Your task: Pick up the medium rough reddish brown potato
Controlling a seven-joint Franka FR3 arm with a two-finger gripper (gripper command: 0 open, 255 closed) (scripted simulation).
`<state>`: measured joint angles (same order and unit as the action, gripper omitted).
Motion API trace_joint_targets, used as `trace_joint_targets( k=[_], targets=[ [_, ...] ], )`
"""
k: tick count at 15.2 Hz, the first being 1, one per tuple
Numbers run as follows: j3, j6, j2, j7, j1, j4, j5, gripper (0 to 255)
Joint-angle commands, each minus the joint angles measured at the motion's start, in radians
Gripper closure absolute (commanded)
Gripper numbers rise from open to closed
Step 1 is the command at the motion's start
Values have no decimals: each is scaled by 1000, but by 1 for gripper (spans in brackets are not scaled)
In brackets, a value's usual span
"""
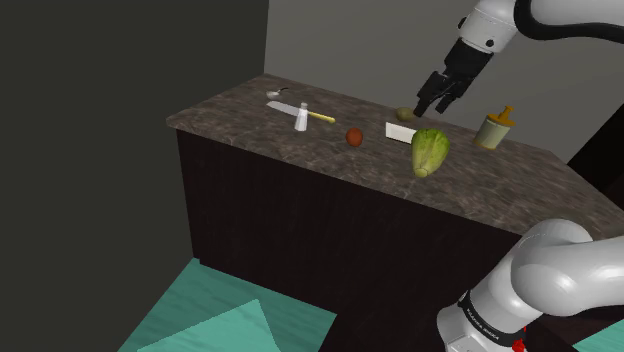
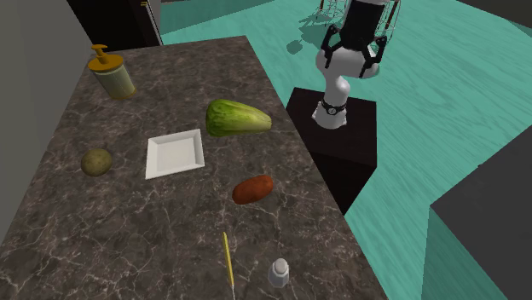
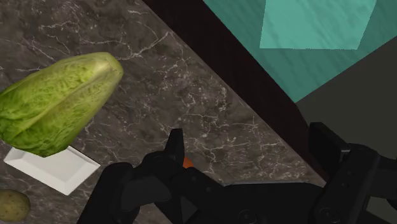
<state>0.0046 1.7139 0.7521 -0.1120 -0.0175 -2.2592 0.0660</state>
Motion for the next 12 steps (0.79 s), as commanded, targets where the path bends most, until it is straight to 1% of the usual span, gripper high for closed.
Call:
trace_joint_targets(
  k=[1, 6, 12],
  targets=[
    [0, 0, 0, 0, 0, 0, 0, 0],
    [31, 107, -178, -137, -48, 45, 5, 0],
    [55, 200, -402, -299, -101, 141, 26, 0]
  ],
)
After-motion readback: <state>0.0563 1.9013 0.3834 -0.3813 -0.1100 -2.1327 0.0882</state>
